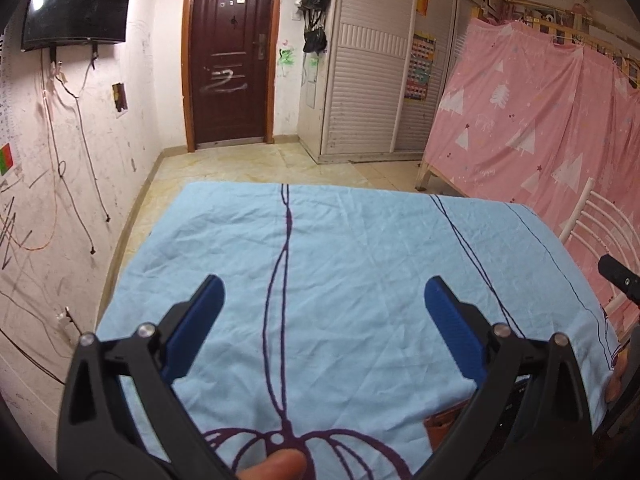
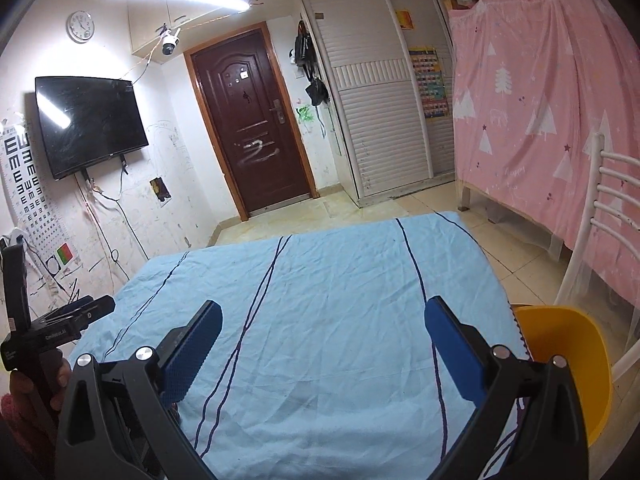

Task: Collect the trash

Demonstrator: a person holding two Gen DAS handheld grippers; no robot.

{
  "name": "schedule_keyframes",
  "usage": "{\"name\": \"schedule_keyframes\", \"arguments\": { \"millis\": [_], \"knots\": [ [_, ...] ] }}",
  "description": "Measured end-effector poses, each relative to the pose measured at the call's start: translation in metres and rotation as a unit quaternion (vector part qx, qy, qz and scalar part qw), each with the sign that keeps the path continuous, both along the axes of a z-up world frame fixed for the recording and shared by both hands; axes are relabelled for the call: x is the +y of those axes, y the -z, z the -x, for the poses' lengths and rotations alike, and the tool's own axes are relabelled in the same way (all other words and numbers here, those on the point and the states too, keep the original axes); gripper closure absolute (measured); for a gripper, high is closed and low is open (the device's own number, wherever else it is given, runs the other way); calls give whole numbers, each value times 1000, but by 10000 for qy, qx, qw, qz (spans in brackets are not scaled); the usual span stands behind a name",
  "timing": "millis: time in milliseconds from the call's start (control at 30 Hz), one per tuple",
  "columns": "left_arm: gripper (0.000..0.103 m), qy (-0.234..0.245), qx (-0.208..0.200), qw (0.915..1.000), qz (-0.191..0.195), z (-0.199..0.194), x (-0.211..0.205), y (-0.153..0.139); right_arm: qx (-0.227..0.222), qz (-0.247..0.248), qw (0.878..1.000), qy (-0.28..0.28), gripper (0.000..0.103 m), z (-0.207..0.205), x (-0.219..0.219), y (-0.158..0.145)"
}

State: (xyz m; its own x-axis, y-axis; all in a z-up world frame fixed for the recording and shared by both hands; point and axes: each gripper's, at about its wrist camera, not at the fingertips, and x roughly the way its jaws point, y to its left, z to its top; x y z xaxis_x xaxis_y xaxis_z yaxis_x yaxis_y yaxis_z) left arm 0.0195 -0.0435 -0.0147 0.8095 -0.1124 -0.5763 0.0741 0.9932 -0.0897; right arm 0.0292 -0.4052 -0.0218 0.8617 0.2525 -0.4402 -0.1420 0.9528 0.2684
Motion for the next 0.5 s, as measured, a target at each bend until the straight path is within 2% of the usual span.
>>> {"name": "schedule_keyframes", "arguments": {
  "millis": [500],
  "knots": [
    [7, -79, 8, 10000, -22, -1, 1, 0, 6, 66, 10000, -3, 9, 1, 2, 1]
  ]
}}
